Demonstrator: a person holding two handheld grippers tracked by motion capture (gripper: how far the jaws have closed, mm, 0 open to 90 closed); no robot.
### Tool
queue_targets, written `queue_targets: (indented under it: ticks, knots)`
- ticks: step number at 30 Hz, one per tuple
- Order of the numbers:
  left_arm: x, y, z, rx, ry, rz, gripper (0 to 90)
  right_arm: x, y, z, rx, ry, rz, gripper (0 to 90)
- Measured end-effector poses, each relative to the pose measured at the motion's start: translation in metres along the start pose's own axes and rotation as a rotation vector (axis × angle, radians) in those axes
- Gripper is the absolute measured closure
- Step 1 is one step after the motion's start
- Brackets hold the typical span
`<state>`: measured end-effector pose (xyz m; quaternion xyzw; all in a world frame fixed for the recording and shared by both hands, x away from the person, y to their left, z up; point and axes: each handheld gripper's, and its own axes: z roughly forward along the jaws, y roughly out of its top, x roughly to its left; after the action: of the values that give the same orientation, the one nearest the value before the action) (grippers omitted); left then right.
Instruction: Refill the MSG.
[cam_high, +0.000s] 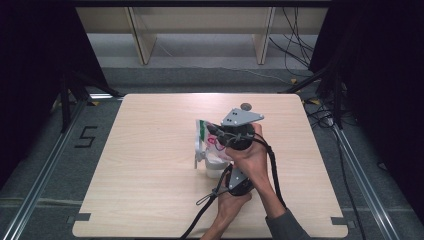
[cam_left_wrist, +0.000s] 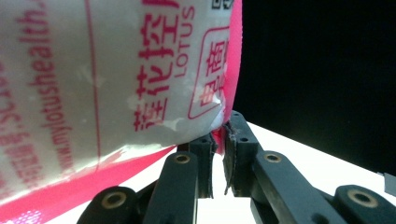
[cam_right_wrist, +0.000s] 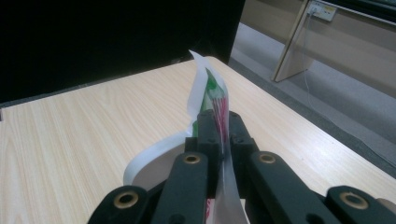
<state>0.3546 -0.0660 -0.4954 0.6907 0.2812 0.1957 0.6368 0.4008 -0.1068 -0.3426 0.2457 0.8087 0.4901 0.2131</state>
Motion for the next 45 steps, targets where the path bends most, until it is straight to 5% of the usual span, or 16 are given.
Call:
queue_targets:
  ticks: [45]
  knots:
    - [0.0009,0.001,-0.0008,0.014,-0.005,0.014,82.2,0.0005,-0.0002,0.0041,0.0,0.003,0.007,88.1]
